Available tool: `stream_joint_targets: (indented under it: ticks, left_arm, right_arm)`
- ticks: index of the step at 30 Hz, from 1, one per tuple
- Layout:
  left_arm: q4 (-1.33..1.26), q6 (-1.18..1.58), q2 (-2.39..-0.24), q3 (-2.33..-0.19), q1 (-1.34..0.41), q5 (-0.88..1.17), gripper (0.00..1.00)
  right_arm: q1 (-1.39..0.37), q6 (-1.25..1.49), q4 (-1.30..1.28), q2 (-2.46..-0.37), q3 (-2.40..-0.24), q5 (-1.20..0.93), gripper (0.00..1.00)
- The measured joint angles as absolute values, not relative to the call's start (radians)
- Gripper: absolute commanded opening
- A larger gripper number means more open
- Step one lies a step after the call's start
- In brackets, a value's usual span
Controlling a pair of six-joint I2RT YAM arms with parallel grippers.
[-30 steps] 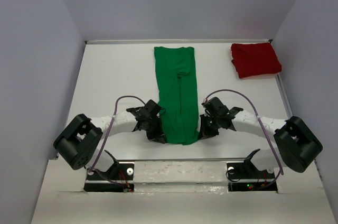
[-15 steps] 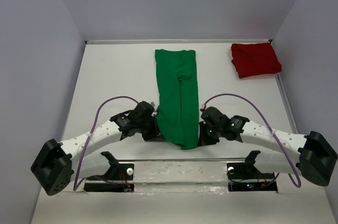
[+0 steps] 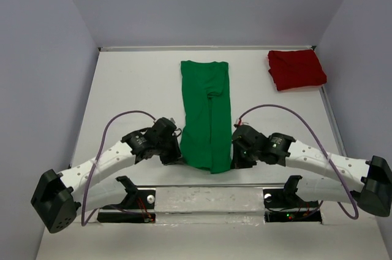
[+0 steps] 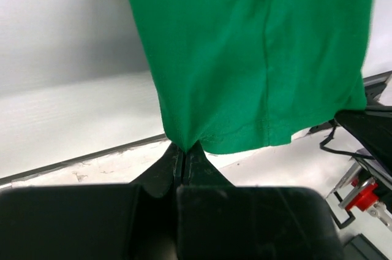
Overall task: Fold and stack the t-shirts
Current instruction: Fold the tshirt
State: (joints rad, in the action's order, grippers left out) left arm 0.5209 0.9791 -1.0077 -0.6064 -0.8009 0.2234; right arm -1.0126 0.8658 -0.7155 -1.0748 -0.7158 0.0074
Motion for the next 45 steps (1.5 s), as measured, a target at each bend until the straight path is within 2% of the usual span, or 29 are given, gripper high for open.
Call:
stream_joint_targets:
  ticks: [6,12,20,31,40,45]
  left_arm:
    - [0.561,0.919,-1.048,-0.755,-0.802,0.159,0.00]
    - [0.562,0.840,-1.174,-0.870,-0.802,0.120,0.00]
    - [0.520,0.746,-1.333,-0.958,-0.738,0.119,0.00]
    - [0.478,0.638,-1.487,-1.107,-0.546,0.172,0.00]
    - [0.469,0.571,-1.659,-1.298,-0.516,0.218,0.00]
    - [0.468,0.533,-1.703,-1.333,-0.480,0.239,0.00]
  right_arm:
    - [-1.016,0.848,-0.781,-1.143,-0.829,0.116,0.00]
    - [-1.010,0.777,-0.811,-1.346,-0.993,0.207,0.00]
    - [-0.891,0.638,-0.796,-1.568,-1.188,0.265,0.00]
    - [-0.706,0.464,-0.783,-1.674,-1.337,0.262,0.00]
    - [-0.660,0.387,-0.776,-1.778,-1.418,0.231,0.00]
    - [-0.623,0.365,-0.777,-1.789,-1.441,0.228,0.00]
